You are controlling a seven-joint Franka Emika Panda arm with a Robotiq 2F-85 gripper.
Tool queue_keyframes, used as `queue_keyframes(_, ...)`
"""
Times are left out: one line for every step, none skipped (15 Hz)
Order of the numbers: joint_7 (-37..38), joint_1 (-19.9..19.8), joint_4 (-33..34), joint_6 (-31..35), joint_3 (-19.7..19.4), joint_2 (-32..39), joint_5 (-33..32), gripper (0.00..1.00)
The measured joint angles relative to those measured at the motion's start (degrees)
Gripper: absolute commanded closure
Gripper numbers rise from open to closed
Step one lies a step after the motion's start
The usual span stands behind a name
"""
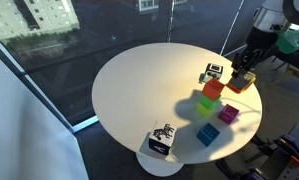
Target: Put the grey toy block on top on the stacked toy blocks
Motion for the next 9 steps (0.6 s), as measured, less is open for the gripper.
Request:
queue_keyframes(0.56,0.31,0.38,-0.44,0.30,-0.40,0.60,0.69)
queue_keyframes(1.00,0.57,0.74,-0.80,0.59,-0.71,1.11,0.69)
queue_keyframes(1.61,0.77,1.15,-1.15,0.94,-0.92,1.56,0.69)
queue_keyframes(2.17,1.01,1.56,-1.47,1.25,-1.12,2.06,0.69)
queue_keyframes(2.82,1.31,1.95,-1.75,1.53,-1.32,2.48,0.69)
queue_keyframes(3.33,1.57,2.35,-2.01,1.80,-1.47,2.86,0.69)
queue_keyframes(4.03,1.80,2.82,-2.37,2.12,-1.58,3.16,0.69)
queue_keyframes(4.81,2.00,3.29,-2.79,2.47,-1.69,3.28,0.69)
queue_keyframes(5.52,2.18,3.70,-3.20,2.78,-1.81,3.34,0.69)
